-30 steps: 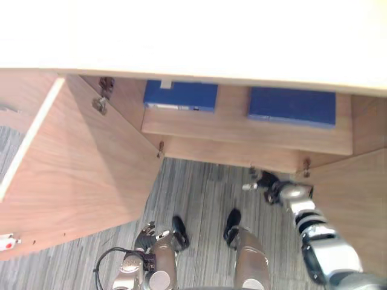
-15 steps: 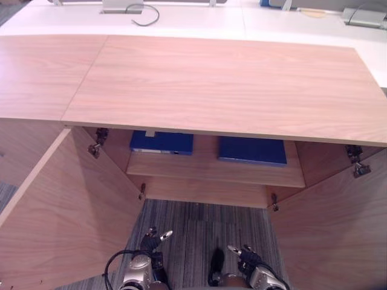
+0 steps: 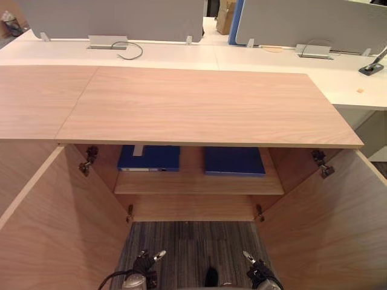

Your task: Walk over to the cabinet, pick up the folder, carry it to the office cabinet, place the folder inside the office cabinet, then close the office cabinet door

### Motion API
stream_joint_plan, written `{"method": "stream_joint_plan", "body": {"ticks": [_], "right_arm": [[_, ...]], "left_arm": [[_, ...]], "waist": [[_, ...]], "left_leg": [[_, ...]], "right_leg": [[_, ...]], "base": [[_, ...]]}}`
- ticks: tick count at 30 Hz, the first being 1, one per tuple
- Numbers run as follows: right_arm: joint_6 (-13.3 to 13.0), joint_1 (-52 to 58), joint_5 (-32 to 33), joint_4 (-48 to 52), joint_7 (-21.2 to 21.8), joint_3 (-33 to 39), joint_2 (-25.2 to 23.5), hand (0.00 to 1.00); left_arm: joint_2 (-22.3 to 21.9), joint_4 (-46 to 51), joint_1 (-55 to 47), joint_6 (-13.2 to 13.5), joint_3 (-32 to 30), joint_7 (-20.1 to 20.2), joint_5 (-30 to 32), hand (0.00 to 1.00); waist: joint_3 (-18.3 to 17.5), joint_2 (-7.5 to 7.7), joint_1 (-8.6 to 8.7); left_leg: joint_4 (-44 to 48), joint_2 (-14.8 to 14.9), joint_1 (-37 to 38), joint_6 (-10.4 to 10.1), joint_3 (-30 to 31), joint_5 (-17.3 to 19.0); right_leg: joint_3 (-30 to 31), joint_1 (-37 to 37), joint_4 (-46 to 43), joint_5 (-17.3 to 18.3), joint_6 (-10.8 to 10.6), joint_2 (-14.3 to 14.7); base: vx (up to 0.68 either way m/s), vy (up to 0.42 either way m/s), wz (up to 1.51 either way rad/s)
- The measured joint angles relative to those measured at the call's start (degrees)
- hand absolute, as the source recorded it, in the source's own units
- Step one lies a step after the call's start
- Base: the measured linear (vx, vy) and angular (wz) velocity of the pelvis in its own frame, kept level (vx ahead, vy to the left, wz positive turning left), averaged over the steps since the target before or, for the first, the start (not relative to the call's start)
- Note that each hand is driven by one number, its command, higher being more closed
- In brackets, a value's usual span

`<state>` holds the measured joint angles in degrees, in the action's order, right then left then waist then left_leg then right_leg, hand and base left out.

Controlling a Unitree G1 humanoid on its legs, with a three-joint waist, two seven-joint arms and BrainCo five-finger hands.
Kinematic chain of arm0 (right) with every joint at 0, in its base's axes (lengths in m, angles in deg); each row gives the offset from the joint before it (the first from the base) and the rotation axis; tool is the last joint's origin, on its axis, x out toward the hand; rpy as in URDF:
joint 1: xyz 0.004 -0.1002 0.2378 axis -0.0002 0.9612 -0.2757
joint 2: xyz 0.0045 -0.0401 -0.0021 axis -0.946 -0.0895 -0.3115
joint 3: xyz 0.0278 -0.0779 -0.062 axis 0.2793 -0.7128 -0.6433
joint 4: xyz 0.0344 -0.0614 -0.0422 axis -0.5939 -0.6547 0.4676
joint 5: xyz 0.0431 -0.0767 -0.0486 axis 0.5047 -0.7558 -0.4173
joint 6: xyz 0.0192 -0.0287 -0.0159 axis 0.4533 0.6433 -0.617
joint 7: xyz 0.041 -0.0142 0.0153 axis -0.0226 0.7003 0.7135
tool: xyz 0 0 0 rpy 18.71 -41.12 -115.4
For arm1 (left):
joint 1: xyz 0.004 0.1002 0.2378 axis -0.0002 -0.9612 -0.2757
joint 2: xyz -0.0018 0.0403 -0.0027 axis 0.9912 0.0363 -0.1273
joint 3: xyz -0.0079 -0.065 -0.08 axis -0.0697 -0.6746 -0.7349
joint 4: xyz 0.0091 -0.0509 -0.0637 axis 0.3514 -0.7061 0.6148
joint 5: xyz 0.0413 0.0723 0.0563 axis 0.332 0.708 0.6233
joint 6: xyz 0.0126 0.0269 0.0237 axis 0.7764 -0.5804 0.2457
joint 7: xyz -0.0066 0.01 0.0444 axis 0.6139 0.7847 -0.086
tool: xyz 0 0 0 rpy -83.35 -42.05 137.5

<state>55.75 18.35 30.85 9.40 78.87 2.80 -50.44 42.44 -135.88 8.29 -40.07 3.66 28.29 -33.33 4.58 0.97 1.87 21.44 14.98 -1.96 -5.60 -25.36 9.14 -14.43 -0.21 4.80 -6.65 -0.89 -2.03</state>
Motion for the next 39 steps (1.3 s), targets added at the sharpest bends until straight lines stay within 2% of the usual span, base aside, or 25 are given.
{"method": "stream_joint_plan", "body": {"ticks": [1, 4, 5, 6, 7, 10, 13, 19, 22, 24, 25, 26, 27, 29, 30, 31, 32, 33, 34, 35, 37, 39], "right_arm": [[0.0, 0.11, 0.0, -0.01, -0.07, -0.25, 0.18, 0.0], [0.02, 0.44, -0.08, -0.07, -0.51, -3.41, 1.28, 0.0], [0.01, 0.46, -0.29, -0.01, -0.51, -4.22, 1.68, 0.0], [0.0, 0.44, -0.32, 0.07, -0.51, -4.39, 1.9, 0.0], [-0.01, 0.44, -0.57, 0.06, -0.49, -4.45, 2.45, 0.0], [0.6, 1.76, -2.92, 0.24, -0.41, -4.45, 3.29, 0.0], [1.21, 2.52, -4.76, 0.01, -0.16, -5.59, 3.8, 0.0], [1.4, 3.05, -4.82, -0.86, -0.11, -5.32, 4.24, 0.0], [1.46, 3.08, -4.91, -0.56, -0.35, -5.39, 4.2, 0.0], [1.82, 3.05, -6.13, 0.51, -0.51, -5.92, 4.21, 0.0], [1.86, 2.99, -6.82, 0.97, -0.51, -6.34, 4.21, 0.0], [1.94, 2.99, -6.88, 1.98, -0.52, -6.55, 3.99, 0.0], [2.06, 3.14, -6.9, 3.03, -0.62, -6.2, 4.07, 0.0], [2.2, 4.31, -6.78, 3.86, -1.01, -5.3, 4.23, 0.0], [2.04, 5.24, -6.73, 4.08, -1.19, -3.96, 4.23, 0.0], [2.04, 5.53, -6.73, 3.98, -1.24, -3.55, 4.24, 0.0], [2.06, 5.52, -6.77, 3.87, -1.45, -3.5, 4.02, 0.0], [2.12, 5.33, -6.71, 3.91, -1.46, -3.11, 4.1, 0.0], [1.91, 5.15, -6.79, 3.87, -1.61, -2.86, 4.64, 0.0], [2.0, 4.68, -6.87, 3.13, -1.64, -2.87, 4.71, 0.0], [2.3, 4.02, -6.96, 1.11, -1.68, -2.27, 4.44, 0.0], [2.36, 4.09, -7.0, 0.13, -1.7, -0.97, 3.98, 0.0]], "left_arm": [[-0.02, -0.01, 0.13, 0.0, -0.04, -0.01, 0.0, 0.0], [-0.21, -0.03, 0.13, 0.19, -1.48, -0.05, -0.26, 0.0], [-0.96, -0.05, 0.11, 0.33, -2.42, -0.09, -0.57, 0.0], [-1.12, -0.1, 0.1, 0.33, -2.53, -0.1, -0.82, 0.0], [-1.73, -0.25, 0.08, 0.28, -2.52, -0.09, -1.03, 0.0], [-2.38, -0.25, 0.17, 0.26, -2.52, -0.01, -2.43, 0.0], [-1.58, -0.5, -0.21, 0.22, -2.9, 0.03, -2.15, 0.0], [-2.16, -1.45, 0.2, -0.28, -5.05, 0.01, -2.61, 0.0], [-3.26, -1.31, 0.17, -0.3, -5.92, 0.0, -2.75, 0.0], [-3.68, -0.87, 0.06, -0.3, -6.98, -0.02, -2.74, 0.0], [-3.74, -0.69, 0.08, -0.29, -7.39, -0.02, -2.74, 0.0], [-3.83, -0.09, -0.06, -0.29, -7.81, -0.02, -2.76, 0.0], [-3.99, -0.02, -0.24, -0.29, -7.69, 0.05, -2.99, 0.0], [-3.99, 0.71, -0.8, -0.37, -8.15, -0.07, -3.74, 0.0], [-4.03, 2.38, -2.0, -0.33, -8.61, -0.11, -4.66, 0.0], [-3.9, 2.35, -2.16, -0.32, -8.77, -0.13, -4.98, 0.0], [-3.57, 2.26, -2.23, -0.43, -8.94, -0.2, -5.26, 0.0], [-3.55, 2.05, -1.92, -0.45, -9.01, -0.22, -5.26, 0.0], [-3.4, 0.94, -1.77, -0.88, -9.04, -0.21, -5.26, 0.0], [-2.98, 0.34, -1.7, -1.06, -9.05, -0.2, -5.27, 0.0], [-1.93, 0.19, -1.29, -1.07, -8.91, -0.15, -4.93, 0.0], [-1.11, -0.28, -0.86, -1.18, -8.86, -0.17, -4.89, 0.0]], "waist": [[0.18, -0.1, -0.28], [0.35, -0.48, -1.56], [0.44, -1.14, -1.77], [0.56, -1.54, -1.73], [0.52, -2.14, -1.51], [0.45, -2.04, -1.36], [0.0, -1.98, -0.97], [0.02, -2.24, -0.61], [-0.04, -2.26, -0.45], [0.13, -2.48, -0.92], [0.37, -2.49, -1.12], [1.13, -2.71, -1.31], [1.79, -3.37, -1.06], [1.97, -3.41, -0.99], [1.82, -3.29, -0.88], [1.68, -3.25, -0.93], [1.5, -2.08, -1.17], [1.68, -2.59, -1.29], [1.41, -3.88, -1.23], [1.49, -3.75, -1.29], [1.88, -2.56, -1.47], [2.01, -1.45, -1.21]], "left_leg": [[0.57, -0.12, 0.04, 0.15, 1.08, 0.16], [0.18, -2.41, 0.49, 1.32, 11.21, 2.22], [-2.26, -3.57, 1.81, 0.78, 15.93, 3.33], [-3.85, -4.02, 2.67, 0.39, 17.47, 3.89], [-6.95, -4.82, 4.03, -0.87, 18.62, 4.83], [-10.4, -7.7, 6.48, 0.43, 14.96, 4.04], [-13.18, -9.5, 8.36, 1.02, 11.64, 3.61], [-13.92, -9.76, 10.73, 1.01, 11.31, 3.61], [-14.13, -10.41, 11.77, 1.03, 9.35, 3.62], [-13.69, -10.55, 12.21, 1.12, 6.2, 3.57], [-13.36, -10.48, 12.19, 1.18, 5.3, 3.53], [-12.94, -10.25, 12.36, 1.47, 3.38, 3.63], [-13.44, -9.96, 13.13, 2.29, 2.08, 4.15], [-14.41, -9.88, 14.18, 2.22, 1.3, 4.27], [-14.41, -9.8, 14.95, 1.59, 1.03, 4.36], [-14.4, -9.8, 15.08, 1.2, 0.82, 4.38], [-14.45, -10.32, 15.08, 0.25, 0.32, 4.38], [-14.46, -10.41, 15.08, -0.18, 0.12, 4.39], [-15.3, -9.6, 14.57, 0.8, 0.76, 3.88], [-16.13, -9.13, 13.77, 2.38, 2.46, 3.76], [-16.55, -9.45, 12.03, 3.01, 5.69, 3.52], [-16.79, -9.3, 12.3, 2.88, 6.4, 2.59]], "right_leg": [[0.55, -0.15, -0.01, -0.01, 0.0, 0.0], [4.9, 0.54, -0.15, -0.2, 0.09, 0.08], [7.02, 1.31, -0.16, -0.67, -0.3, 0.4], [7.85, 1.6, -0.07, -1.01, -0.6, 0.54], [9.1, 2.51, 0.04, -1.66, -1.2, 0.62], [12.03, 3.39, 0.1, -3.44, -2.38, -1.65], [15.0, 5.03, 0.28, -3.81, -2.91, -2.16], [16.5, 4.78, 0.03, -3.83, -2.91, -1.53], [18.15, 4.94, -0.2, -4.02, -3.14, -1.62], [19.18, 7.48, -4.09, -3.96, -3.12, -0.78], [18.87, 8.63, -5.64, -3.86, -2.98, -0.52], [16.0, 10.61, -9.0, -2.4, -1.38, -0.51], [9.21, 12.57, -14.63, 2.49, 1.51, -2.32], [0.04, 15.82, -26.1, 7.31, 4.1, -7.21], [-5.83, 16.14, -34.07, 10.71, 4.56, -11.44], [-7.63, 15.9, -35.8, 12.36, 4.38, -12.78], [-10.59, 15.66, -35.56, 14.84, 2.69, -14.15], [-10.82, 15.68, -35.11, 15.23, 2.09, -13.45], [-10.56, 15.92, -32.94, 14.69, 2.36, -10.56], [-9.44, 15.89, -30.21, 14.26, 2.07, -8.2], [-9.65, 15.35, -27.06, 13.9, 2.84, -5.52], [-9.54, 15.33, -27.38, 14.09, 3.19, -5.02]], "base": [[0.04, 0.021, -0.38], [0.02, 0.075, -0.7], [0.01, 0.104, -0.72], [0.0, 0.166, -0.83], [-0.01, 0.154, -0.58], [-0.01, 0.229, -0.53], [0.06, 0.165, -0.53], [0.06, 0.048, -0.3], [-0.04, 0.055, -0.34], [-0.1, 0.041, -0.64], [-0.16, -0.015, -0.77], [-0.15, -0.045, -0.6], [-0.13, -0.029, -0.44], [-0.08, 0.012, -0.09], [-0.05, -0.024, -0.06], [0.0, -0.114, -0.2], [0.04, -0.14, -0.3], [0.09, -0.234, -0.44], [0.07, -0.218, -0.53], [0.04, -0.207, -0.53], [-0.06, -0.116, -0.39], [-0.03, -0.089, -0.09]]}}
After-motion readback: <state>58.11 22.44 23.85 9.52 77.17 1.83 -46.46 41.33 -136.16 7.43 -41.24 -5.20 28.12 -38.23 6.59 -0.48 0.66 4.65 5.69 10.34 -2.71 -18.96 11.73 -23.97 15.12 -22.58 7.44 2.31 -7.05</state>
